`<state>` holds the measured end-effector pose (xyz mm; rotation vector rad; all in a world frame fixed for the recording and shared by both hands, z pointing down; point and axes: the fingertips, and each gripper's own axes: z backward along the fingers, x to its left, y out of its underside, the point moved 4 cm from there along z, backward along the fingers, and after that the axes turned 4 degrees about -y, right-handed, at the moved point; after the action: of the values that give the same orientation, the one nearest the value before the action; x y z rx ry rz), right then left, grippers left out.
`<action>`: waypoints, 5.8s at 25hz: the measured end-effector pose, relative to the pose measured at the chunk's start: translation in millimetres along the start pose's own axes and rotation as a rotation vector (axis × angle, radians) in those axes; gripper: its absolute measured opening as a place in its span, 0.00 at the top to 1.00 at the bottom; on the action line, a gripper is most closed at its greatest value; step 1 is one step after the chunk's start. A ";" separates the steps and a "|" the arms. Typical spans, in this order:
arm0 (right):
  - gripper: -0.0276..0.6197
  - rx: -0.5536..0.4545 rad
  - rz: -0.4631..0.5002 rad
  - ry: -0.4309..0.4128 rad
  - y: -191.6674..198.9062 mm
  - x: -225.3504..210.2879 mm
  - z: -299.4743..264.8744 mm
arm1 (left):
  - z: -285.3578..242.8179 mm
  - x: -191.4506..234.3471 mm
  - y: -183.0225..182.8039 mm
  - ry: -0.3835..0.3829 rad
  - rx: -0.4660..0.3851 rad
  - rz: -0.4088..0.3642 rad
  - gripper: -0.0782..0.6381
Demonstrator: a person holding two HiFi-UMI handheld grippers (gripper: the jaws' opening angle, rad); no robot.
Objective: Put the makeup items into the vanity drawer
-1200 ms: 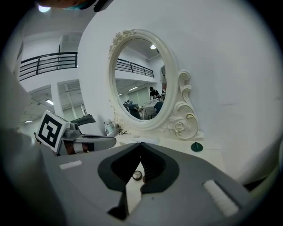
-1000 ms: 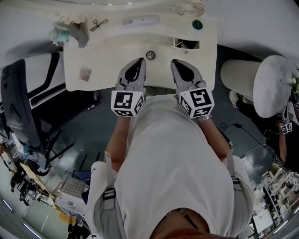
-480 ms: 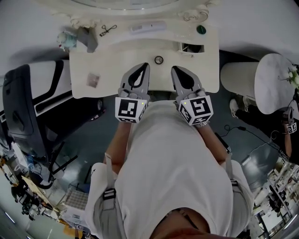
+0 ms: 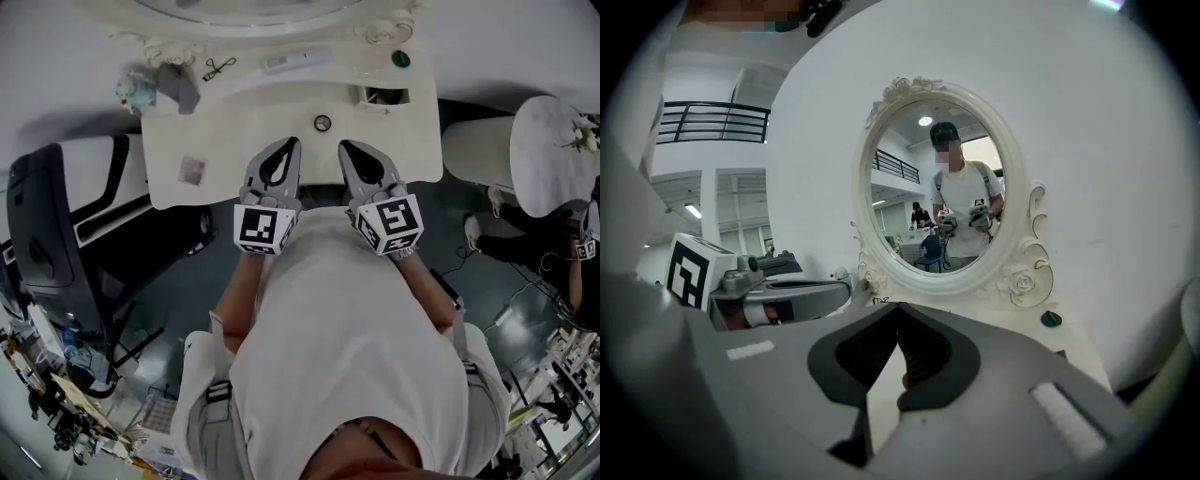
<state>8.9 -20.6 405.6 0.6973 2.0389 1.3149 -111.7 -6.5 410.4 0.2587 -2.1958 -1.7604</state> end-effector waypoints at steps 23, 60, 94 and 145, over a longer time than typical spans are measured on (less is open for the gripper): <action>0.95 0.030 0.005 0.019 11.5 41.5 -4.4 | 34.2 27.7 7.5 -0.013 -0.006 0.052 0.88; 0.94 0.529 0.186 -0.239 123.4 -81.4 -152.7 | 13.6 29.7 3.6 -0.379 0.082 0.059 0.88; 0.62 0.798 0.167 -0.166 215.2 -108.1 -149.2 | 11.5 35.3 24.6 -0.396 0.135 0.089 0.88; 0.62 0.805 -0.104 0.097 139.5 -252.9 -105.6 | -75.1 1.7 24.1 -0.151 0.102 0.118 0.88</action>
<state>117.6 -211.6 620.8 0.8502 2.6449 0.4307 -85.5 -70.4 448.6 0.0182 -2.3577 -1.6564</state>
